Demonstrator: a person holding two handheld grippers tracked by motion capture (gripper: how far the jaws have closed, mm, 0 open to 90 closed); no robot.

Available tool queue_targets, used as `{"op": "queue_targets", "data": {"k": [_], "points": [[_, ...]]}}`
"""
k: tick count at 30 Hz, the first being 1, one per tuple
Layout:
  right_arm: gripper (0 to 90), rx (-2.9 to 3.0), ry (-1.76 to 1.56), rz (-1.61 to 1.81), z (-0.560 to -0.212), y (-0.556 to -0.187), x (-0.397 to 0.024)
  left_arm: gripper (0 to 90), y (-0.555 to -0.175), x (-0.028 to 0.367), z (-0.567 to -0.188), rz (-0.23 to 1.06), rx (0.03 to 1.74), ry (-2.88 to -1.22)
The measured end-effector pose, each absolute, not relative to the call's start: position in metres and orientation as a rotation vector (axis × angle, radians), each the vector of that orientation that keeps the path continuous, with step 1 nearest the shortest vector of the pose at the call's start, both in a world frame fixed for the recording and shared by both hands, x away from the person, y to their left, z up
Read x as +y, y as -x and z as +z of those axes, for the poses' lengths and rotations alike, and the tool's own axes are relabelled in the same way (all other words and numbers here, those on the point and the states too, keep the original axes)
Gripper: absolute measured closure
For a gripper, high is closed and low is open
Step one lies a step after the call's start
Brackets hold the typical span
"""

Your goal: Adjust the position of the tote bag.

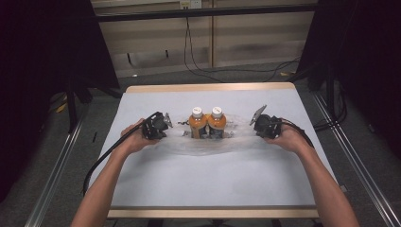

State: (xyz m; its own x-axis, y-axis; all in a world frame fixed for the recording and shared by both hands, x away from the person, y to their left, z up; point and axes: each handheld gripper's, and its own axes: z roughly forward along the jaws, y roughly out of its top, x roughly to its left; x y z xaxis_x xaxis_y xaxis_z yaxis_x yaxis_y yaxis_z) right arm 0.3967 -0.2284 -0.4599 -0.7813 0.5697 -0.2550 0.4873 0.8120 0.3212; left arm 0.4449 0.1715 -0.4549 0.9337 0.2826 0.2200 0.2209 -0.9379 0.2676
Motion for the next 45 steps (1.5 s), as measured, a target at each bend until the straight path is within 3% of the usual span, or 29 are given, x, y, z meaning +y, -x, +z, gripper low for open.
{"op": "queue_targets", "data": {"k": [8, 36, 38, 43, 45], "points": [[90.0, 2.614, -0.828, 0.343, -0.461, -0.402, -0.241, 90.0, -0.452, 0.176, -0.458, 0.459, 0.441, -2.813], [90.0, 2.547, -0.937, 0.458, -0.465, -0.404, -0.250, 90.0, -0.458, 0.186, -0.459, 0.391, 0.553, -2.706], [90.0, 2.543, -0.952, 0.509, -0.463, -0.404, -0.252, 90.0, -0.457, 0.190, -0.458, 0.324, 0.599, -2.624], [90.0, 2.515, -0.995, 0.678, -0.457, -0.400, -0.259, 89.9, -0.450, 0.196, -0.452, 0.300, 0.597, -2.519], [90.0, 2.511, -0.990, 0.728, -0.454, -0.397, -0.257, 84.4, -0.445, 0.197, -0.446, 0.326, 0.590, -2.476]]}}
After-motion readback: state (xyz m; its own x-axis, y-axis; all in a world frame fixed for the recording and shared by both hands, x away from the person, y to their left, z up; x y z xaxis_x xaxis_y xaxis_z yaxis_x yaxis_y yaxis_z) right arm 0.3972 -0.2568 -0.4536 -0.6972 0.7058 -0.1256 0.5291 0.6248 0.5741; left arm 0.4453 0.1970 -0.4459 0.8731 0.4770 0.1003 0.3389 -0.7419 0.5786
